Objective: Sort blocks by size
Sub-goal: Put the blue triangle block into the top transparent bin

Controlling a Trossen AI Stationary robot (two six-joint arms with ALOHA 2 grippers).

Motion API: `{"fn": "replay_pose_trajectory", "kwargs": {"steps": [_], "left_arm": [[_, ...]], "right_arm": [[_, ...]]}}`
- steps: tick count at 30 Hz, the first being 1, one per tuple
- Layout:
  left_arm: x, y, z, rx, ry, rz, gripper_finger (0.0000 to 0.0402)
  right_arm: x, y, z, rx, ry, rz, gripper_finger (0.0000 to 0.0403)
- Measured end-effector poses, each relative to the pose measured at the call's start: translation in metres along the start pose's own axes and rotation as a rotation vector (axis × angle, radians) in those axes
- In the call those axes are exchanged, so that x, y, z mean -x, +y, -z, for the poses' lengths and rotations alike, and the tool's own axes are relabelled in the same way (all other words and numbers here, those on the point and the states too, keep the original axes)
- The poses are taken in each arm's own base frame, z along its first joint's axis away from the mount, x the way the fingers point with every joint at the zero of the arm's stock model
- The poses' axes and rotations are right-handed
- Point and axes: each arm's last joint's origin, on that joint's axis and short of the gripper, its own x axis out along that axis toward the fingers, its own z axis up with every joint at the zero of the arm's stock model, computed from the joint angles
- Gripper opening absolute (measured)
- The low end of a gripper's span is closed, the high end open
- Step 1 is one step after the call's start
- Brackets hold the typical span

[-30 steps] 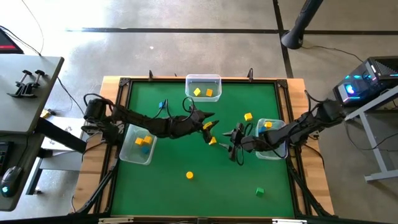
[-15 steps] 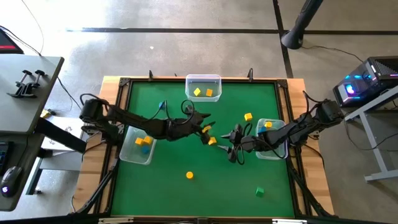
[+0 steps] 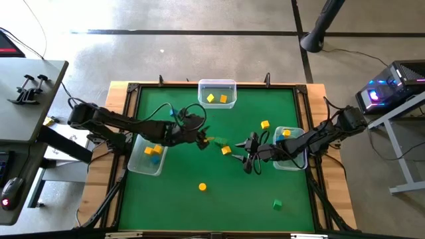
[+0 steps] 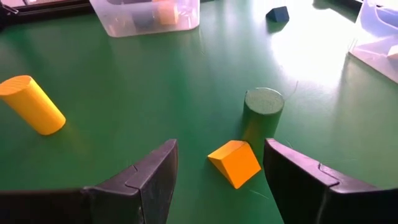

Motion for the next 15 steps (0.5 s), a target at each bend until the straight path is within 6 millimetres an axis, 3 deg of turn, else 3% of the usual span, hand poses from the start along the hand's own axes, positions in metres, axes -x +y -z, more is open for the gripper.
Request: {"fn": "replay_pose_trajectory", "kwargs": {"steps": [6, 15], "left_arm": [[-0.003, 0.01, 0.014, -0.058, 0.144, -0.035, 0.0177], [-0.025, 0.056, 0.029, -0.015, 0.427, -0.118, 0.0177]], "right_arm": [[0.0, 0.0, 0.0, 0.001, 0.001, -0.004, 0.0227], [0.0, 0.0, 0.0, 0.001, 0.002, -0.005, 0.0227]]}}
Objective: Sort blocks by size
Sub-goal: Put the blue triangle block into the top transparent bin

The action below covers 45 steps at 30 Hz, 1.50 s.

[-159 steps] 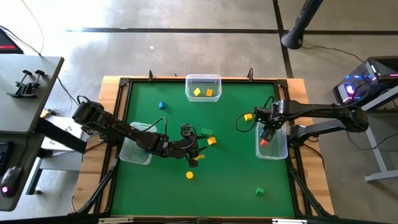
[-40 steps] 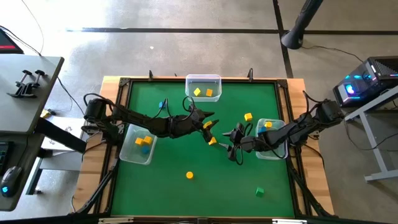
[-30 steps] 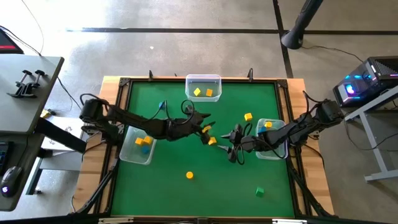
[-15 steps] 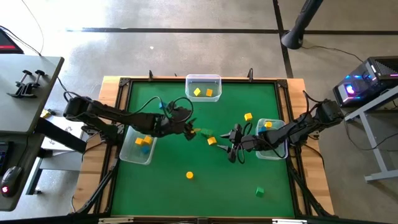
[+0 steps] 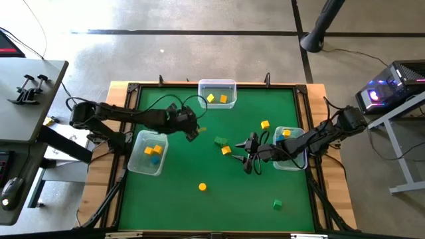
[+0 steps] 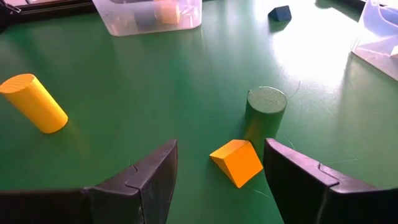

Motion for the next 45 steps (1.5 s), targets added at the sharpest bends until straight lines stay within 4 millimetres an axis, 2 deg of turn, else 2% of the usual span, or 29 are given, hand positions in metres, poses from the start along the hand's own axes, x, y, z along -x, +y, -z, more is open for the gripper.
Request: {"fn": "replay_pose_trajectory", "kwargs": {"steps": [7, 11, 14, 18, 24, 28, 33, 37, 45], "left_arm": [[-0.023, 0.043, 0.007, -0.022, 0.277, -0.014, 0.0177], [-0.037, 0.065, 0.005, -0.056, 0.332, -0.05, 0.0178], [-0.048, 0.086, 0.003, -0.035, 0.371, 0.0, 0.0184], [-0.057, 0.114, 0.003, -0.006, 0.41, 0.062, 0.0206], [-0.065, 0.139, 0.003, 0.028, 0.413, 0.055, 0.0261], [-0.07, 0.146, 0.003, -0.052, 0.399, 0.076, 0.029], [-0.087, 0.14, 0.007, -0.321, 0.444, 0.149, 0.0292], [-0.106, 0.134, 0.015, -0.456, 0.519, 0.171, 0.029], [-0.132, 0.125, 0.028, -0.548, 0.631, 0.152, 0.0289]], "right_arm": [[0.0, 0.0, 0.0, 0.021, 0.0, -0.002, 0.0227], [0.0, 0.0, 0.0, 0.034, 0.0, -0.002, 0.0227], [0.0, 0.0, 0.0, 0.026, 0.003, -0.007, 0.0227], [0.0, 0.001, 0.001, 0.021, 0.012, -0.013, 0.0227], [0.0, 0.001, 0.001, 0.021, 0.013, -0.013, 0.0227], [0.0, 0.001, 0.002, -0.001, 0.018, -0.011, 0.0227], [0.0, 0.001, 0.002, -0.017, 0.025, -0.014, 0.0227], [0.0, 0.001, 0.002, -0.017, 0.026, -0.016, 0.0227], [0.0, 0.001, 0.002, -0.036, 0.026, -0.016, 0.0227]]}}
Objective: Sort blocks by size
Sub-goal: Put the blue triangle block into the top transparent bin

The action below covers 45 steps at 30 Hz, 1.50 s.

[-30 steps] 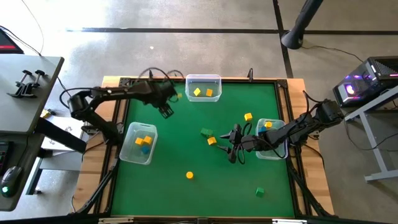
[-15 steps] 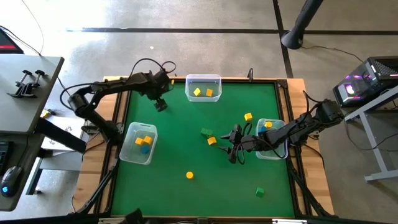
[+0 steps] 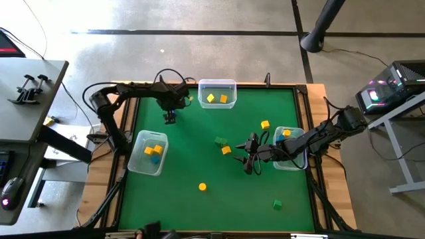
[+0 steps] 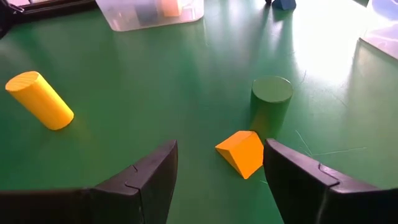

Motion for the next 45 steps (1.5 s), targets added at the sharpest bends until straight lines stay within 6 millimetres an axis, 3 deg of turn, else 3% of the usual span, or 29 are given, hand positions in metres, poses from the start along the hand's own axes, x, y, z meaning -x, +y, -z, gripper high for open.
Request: {"fn": "replay_pose_trajectory", "kwargs": {"steps": [45], "left_arm": [[0.01, -0.002, -0.015, -0.029, -0.099, 0.023, 0.0276]], "right_arm": [[0.0, 0.0, 0.001, 0.0, 0.013, 0.005, 0.0227]]}}
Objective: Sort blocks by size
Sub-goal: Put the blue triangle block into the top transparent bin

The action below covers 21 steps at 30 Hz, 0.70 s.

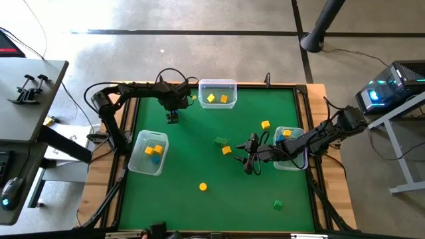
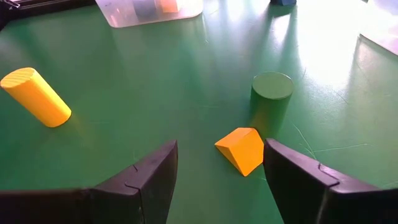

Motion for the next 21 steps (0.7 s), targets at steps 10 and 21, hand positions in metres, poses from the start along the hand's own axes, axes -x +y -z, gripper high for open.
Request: {"fn": "replay_pose_trajectory", "kwargs": {"steps": [10, 21], "left_arm": [[0.0, -0.001, 0.0, -0.003, -0.007, 0.019, 0.0218], [0.027, -0.007, -0.015, 0.009, -0.112, -0.037, 0.0131]], "right_arm": [[0.0, 0.0, 0.0, 0.0, 0.0, 0.0, 0.0227], [0.0, 0.0, 0.0, 0.005, -0.001, 0.0, 0.0227]]}}
